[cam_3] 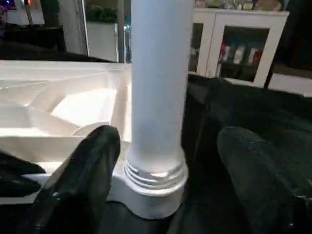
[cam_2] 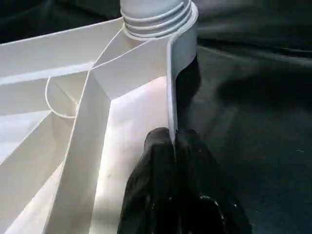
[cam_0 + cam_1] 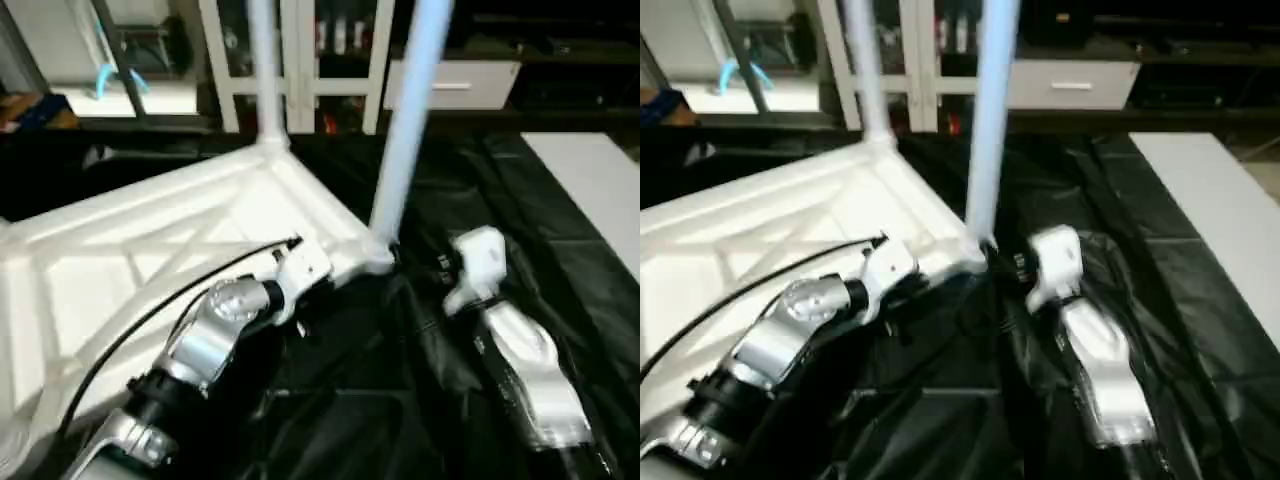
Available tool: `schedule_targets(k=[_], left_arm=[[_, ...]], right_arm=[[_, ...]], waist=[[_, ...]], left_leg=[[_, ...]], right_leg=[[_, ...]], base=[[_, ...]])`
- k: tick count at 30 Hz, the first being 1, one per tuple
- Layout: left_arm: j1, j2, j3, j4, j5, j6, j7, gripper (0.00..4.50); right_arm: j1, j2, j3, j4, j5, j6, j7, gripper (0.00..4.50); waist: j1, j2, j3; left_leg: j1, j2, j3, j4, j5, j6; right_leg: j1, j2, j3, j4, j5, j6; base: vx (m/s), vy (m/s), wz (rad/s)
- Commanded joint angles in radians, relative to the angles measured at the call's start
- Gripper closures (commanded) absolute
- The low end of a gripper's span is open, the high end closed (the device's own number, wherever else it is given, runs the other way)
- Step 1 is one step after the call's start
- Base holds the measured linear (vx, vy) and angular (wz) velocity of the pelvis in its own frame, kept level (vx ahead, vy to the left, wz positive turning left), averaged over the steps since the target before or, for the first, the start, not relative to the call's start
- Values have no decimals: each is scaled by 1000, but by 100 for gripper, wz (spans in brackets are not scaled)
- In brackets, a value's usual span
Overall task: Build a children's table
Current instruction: Rotate leg to tighten
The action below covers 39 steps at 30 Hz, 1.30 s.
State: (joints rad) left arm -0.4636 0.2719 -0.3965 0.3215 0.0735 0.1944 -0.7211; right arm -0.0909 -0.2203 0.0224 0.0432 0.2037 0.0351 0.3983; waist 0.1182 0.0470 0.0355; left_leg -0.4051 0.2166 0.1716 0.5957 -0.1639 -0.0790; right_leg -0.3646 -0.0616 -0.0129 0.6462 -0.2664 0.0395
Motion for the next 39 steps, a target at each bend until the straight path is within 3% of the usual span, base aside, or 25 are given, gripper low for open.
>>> schedule_targets(k=[1,4,5,6,8,11,13,14,15,16,17,18,19,20,24,25,27,30,31,32,33,35,36,38,39], left_arm=[[-28,-37,-58,-16,-35,-151,-84,450],[-79,-67,-92,63,-14,-281,-111,450],[-84,-69,-94,72,-11,-291,-112,450],[-114,-67,-101,132,11,-358,-124,450],[-125,-64,-94,152,14,-368,-124,450],[-151,-33,-62,203,50,-366,-70,450],[-163,-17,-34,242,66,-371,-17,450],[-163,-17,-22,253,61,-369,-9,450],[-158,-12,-7,258,42,-382,-22,450],[-160,-9,4,277,27,-407,-33,421],[-140,2,23,245,-12,-390,-70,404],[-133,5,30,235,-24,-385,-81,392],[-105,21,53,188,-71,-374,-123,392],[-105,21,53,188,-71,-374,-123,377],[40,91,109,-69,-226,-283,-234,350],[95,124,129,-184,-280,-215,-247,350],[177,177,188,-379,-377,-63,-230,320],[199,189,223,-435,-420,-3,-211,309],[215,195,244,-461,-445,23,-199,307],[276,207,320,-524,-507,78,-149,288],[289,208,335,-532,-515,83,-138,270],[353,211,412,-549,-526,83,-91,268],[388,214,461,-542,-504,69,-59,266],[475,252,566,-553,-480,91,-6,243],[495,265,586,-564,-478,111,-2,228]], right_arm=[[58,-8,-15,-57,19,51,-3,94],[100,3,0,-97,36,96,-7,94],[101,3,2,-100,36,99,-8,94],[101,7,20,-129,36,130,-16,94],[95,7,25,-138,35,136,-18,94],[67,-3,42,-153,32,167,1,94],[55,-15,46,-159,41,190,29,94],[53,-18,45,-158,44,193,39,94],[49,-19,48,-152,42,195,43,94],[46,-18,51,-151,39,201,42,89],[45,-18,54,-153,41,209,42,86],[45,-18,55,-154,41,212,43,86],[42,-17,60,-157,42,222,45,86],[42,-17,60,-157,42,222,45,86],[31,-19,70,-150,40,223,60,86],[20,-17,63,-133,41,213,66,86],[0,-12,50,-107,39,207,61,86],[-8,-11,49,-106,41,207,62,86],[-13,-11,49,-103,40,205,63,86],[-30,-15,51,-85,36,196,72,86],[-33,-16,51,-81,35,194,74,86],[-49,-22,52,-60,28,180,79,86],[-60,-23,50,-51,28,171,82,86],[-91,-18,32,-33,41,151,99,86],[-97,-16,26,-29,50,150,107,86]], waist=[[-10,-1,-54],[-2,5,-56],[-6,-1,-54],[-7,11,-55],[-19,16,-58],[-28,11,-62],[-35,-6,-62],[-33,3,-61],[-38,-15,-60],[-37,-9,-61],[-41,-35,-59],[-39,-20,-60],[-41,-35,-59],[-40,-23,-60],[-45,-21,-57],[-54,-37,-54],[-54,-31,-49],[-49,-30,-42],[-50,-34,-37],[-50,-57,-35],[-53,-49,-31],[-58,-45,-34],[-60,-75,-34],[-62,-76,-41],[-59,-68,-42]], left_leg=[[39,9,-6,-68,-205,-15],[38,6,-7,-69,-228,-19],[35,2,-6,-70,-224,-13],[30,-1,-9,-71,-203,-5],[29,1,-10,-70,-202,-3],[25,0,-9,-65,-162,12],[22,-2,-6,-61,-140,34],[24,-2,-6,-61,-136,40],[21,0,-4,-60,-128,48],[20,1,-6,-60,-117,50],[19,-1,-1,-58,-108,67],[19,0,-3,-59,-92,77],[19,1,0,-57,-94,83],[20,6,-3,-60,-93,83],[24,11,-5,-64,-100,73],[22,10,-1,-67,-121,72],[30,11,4,-69,-166,67],[40,13,6,-76,-243,18],[32,10,4,-83,-251,4],[33,12,5,-84,-271,-8],[27,10,2,-89,-283,-15],[31,9,3,-87,-283,-29],[30,9,6,-85,-274,-23],[26,8,2,-82,-210,-10],[31,7,0,-82,-191,-11]], right_leg=[[18,-46,27,-90,109,-151],[18,-49,25,-87,87,-152],[18,-50,24,-90,69,-144],[19,-53,24,-90,56,-136],[19,-55,23,-88,64,-133],[23,-56,21,-80,143,-147],[27,-53,19,-79,171,-151],[24,-57,19,-79,157,-157],[27,-56,19,-79,163,-165],[28,-58,19,-73,171,-171],[28,-56,19,-77,176,-176],[27,-61,18,-71,173,-186],[26,-59,18,-73,170,-191],[23,-63,17,-69,159,-211],[19,-58,14,-61,191,-230],[20,-54,14,-65,181,-227],[10,-53,15,-70,105,-237],[3,-52,19,-79,-28,-225],[7,-51,19,-83,-65,-206],[8,-54,20,-83,-97,-193],[10,-57,20,-86,-131,-187],[7,-54,22,-90,-134,-163],[8,-50,22,-95,-130,-152],[13,-50,21,-85,-49,-135],[9,-45,18,-81,-5,-128]], base=[[0,0,0],[0,0,0],[0,0,0],[0,0,0],[0,0,0],[0,0,0],[0,0,0],[0,0,0],[0,0,0],[0,0,0],[0,0,0],[0,0,0],[0,0,0],[0,0,0],[0,0,0],[0,0,0],[0,0,0],[0,0,0],[0,0,0],[0,0,0],[0,0,0],[0,0,0],[0,0,0],[0,0,0],[0,0,0]])
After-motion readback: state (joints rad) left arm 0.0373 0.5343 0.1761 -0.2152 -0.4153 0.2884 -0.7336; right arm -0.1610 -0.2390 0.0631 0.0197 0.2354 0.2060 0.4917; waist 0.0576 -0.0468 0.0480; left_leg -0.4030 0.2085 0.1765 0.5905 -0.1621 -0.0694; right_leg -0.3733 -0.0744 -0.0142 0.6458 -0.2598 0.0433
